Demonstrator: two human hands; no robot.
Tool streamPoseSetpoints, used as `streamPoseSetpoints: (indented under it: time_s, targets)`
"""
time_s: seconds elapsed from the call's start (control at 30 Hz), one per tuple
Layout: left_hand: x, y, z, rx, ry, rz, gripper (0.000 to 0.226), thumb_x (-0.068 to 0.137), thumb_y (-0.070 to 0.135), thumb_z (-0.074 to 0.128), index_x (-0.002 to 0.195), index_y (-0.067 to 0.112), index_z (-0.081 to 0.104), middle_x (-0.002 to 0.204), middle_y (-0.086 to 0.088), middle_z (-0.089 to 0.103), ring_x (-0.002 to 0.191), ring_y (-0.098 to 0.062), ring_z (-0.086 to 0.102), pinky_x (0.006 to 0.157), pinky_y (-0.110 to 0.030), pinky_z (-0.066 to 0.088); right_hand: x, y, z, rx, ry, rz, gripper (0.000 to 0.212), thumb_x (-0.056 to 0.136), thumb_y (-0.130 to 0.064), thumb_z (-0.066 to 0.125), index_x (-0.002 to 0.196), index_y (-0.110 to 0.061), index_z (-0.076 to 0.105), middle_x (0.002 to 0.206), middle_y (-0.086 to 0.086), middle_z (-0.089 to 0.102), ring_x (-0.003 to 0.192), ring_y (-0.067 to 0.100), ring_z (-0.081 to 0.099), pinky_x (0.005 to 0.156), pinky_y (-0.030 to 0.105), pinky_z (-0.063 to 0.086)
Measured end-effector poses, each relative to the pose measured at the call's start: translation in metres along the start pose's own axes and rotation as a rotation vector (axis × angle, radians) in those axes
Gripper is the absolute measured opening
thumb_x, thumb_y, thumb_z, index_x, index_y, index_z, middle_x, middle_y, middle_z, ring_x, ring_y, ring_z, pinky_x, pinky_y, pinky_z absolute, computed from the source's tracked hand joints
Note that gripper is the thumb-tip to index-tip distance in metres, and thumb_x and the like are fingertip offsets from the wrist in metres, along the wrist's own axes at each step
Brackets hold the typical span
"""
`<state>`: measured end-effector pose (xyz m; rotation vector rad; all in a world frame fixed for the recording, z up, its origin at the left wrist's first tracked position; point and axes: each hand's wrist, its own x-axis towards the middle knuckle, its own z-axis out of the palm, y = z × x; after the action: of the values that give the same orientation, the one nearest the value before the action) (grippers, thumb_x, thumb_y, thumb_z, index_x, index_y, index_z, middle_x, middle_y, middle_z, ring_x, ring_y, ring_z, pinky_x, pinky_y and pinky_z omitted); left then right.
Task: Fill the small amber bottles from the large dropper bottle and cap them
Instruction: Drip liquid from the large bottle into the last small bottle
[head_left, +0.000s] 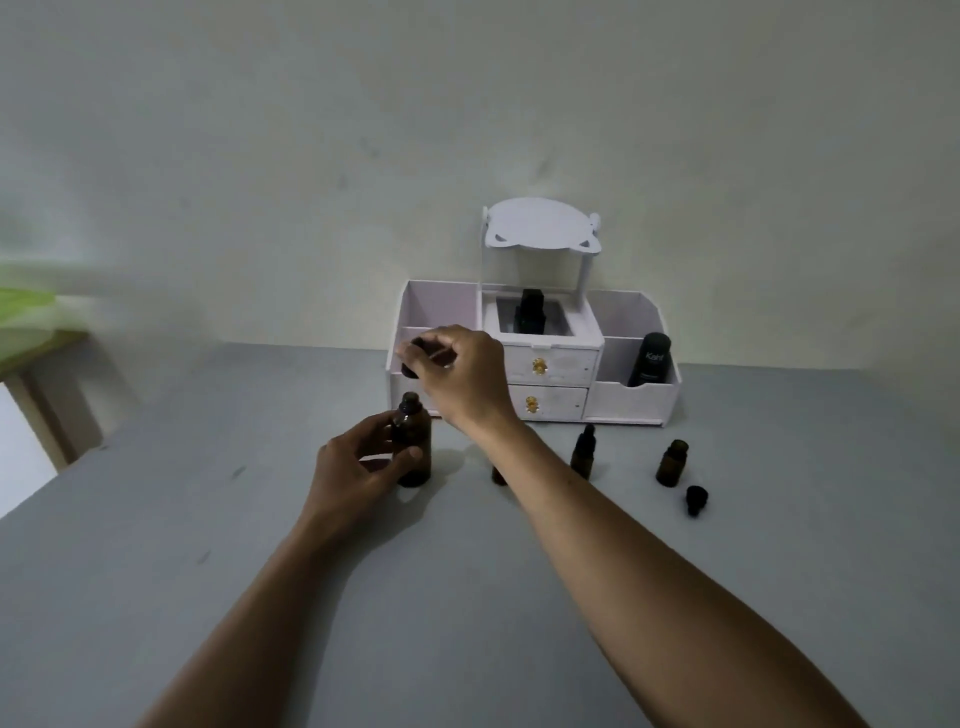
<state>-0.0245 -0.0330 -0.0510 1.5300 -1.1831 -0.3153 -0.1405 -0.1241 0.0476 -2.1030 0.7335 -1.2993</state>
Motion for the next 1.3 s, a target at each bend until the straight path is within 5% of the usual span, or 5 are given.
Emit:
streamPoseSetpoints:
  time_s: [0.13,0.33,0.77,1.0,1.3]
  targets:
    - [-0.006,0.004,0.002,0.080,0.137,0.057,0.072,0.085,0.048,0.069,0.149,0.026,0.046,0.133,0.004,0.063,0.117,-0.012,0.061,0.093,-0.035,0.054,0.017,-0.025,-0.021,0.073,0.078,-0.069,0.021,0.089,-0.030,0.072,0.087,-0.009,0.076,0.082,0.002,0.076,0.072,0.009,0.068,0.071,0.023,0.057]
    - [-0.030,0.051,0.030,0.051,0.382,0.288,0.047,0.088,0.026,0.062,0.134,0.018,0.055,0.116,-0.006,0.066,0.098,-0.018,0.064,0.081,-0.034,0.052,0.021,-0.033,-0.086,0.276,0.204,-0.115,0.018,0.088,-0.020,0.074,0.097,-0.005,0.075,0.089,0.007,0.077,0.081,0.017,0.074,0.079,0.034,0.061]
    - [-0.070,0.120,0.178,-0.114,-0.244,0.181,0.040,0.090,0.033,0.070,0.129,0.037,0.059,0.114,0.015,0.066,0.096,-0.001,0.066,0.076,-0.016,0.056,-0.056,0.086,-0.244,0.293,0.620,0.157,0.006,0.085,-0.014,0.077,0.091,-0.014,0.075,0.080,-0.003,0.076,0.075,0.010,0.073,0.079,0.033,0.059]
    - [-0.043,0.114,0.238,-0.112,-0.262,-0.033,0.062,0.092,0.026,0.071,0.148,0.024,0.046,0.147,0.005,0.054,0.120,-0.005,0.053,0.099,-0.020,0.042,-0.072,0.114,-0.252,0.191,0.672,0.171,0.009,0.089,-0.014,0.073,0.088,-0.024,0.073,0.074,-0.017,0.074,0.074,0.000,0.070,0.077,0.028,0.058]
    - [-0.008,0.106,0.264,-0.187,-0.290,-0.107,0.062,0.084,0.022,0.079,0.141,0.017,0.056,0.135,0.000,0.065,0.116,-0.014,0.065,0.101,-0.030,0.052,-0.075,0.127,-0.243,0.167,0.790,0.140,0.010,0.091,-0.015,0.070,0.099,-0.009,0.072,0.085,-0.007,0.073,0.079,0.001,0.071,0.081,0.032,0.061]
